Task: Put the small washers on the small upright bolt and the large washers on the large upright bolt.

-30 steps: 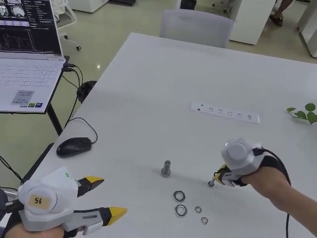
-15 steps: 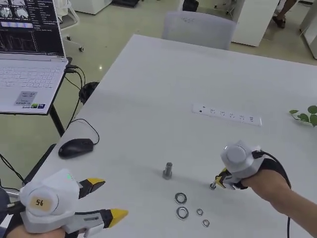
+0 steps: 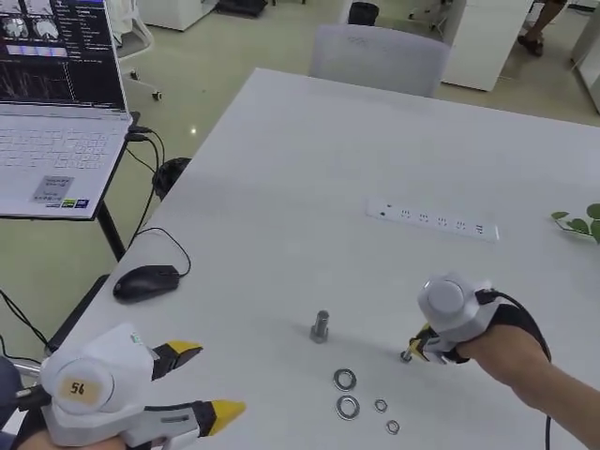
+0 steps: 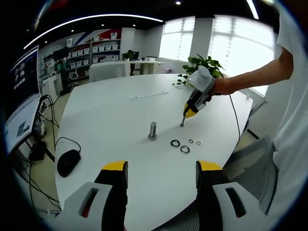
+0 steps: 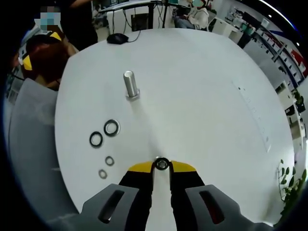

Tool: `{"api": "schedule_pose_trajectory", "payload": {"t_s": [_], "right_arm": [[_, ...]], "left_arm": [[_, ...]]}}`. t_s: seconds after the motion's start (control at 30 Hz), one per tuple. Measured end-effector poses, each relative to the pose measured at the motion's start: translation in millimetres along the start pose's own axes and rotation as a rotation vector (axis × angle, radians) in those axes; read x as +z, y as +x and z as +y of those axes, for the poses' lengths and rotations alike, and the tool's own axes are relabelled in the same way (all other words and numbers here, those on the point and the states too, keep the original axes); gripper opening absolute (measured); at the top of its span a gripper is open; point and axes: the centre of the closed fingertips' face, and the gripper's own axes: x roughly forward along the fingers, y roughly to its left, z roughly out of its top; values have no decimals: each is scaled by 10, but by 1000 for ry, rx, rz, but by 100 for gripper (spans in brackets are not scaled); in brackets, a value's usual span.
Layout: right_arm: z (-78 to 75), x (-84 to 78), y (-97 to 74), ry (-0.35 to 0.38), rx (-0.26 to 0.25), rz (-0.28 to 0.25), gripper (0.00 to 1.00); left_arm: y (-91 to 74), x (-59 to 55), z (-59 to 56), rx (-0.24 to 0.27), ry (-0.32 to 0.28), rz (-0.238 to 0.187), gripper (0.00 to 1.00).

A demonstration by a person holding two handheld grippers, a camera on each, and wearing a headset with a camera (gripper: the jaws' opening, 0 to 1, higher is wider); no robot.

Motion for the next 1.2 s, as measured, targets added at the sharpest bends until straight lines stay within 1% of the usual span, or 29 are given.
{"api": "schedule_pose_trajectory", "payload": {"t_s": [0.43, 0.73, 1.2], "right_arm": [[24, -51, 106, -2, 7, 23, 14], [26, -116, 248, 14, 11, 34, 14], [50, -170, 366, 43, 17, 46, 14]], "left_arm": [[-29, -29, 22, 9, -9, 0, 56], [-45, -38, 21, 13, -11, 1, 56], [-73, -40, 42, 22, -12, 3, 56]]}}
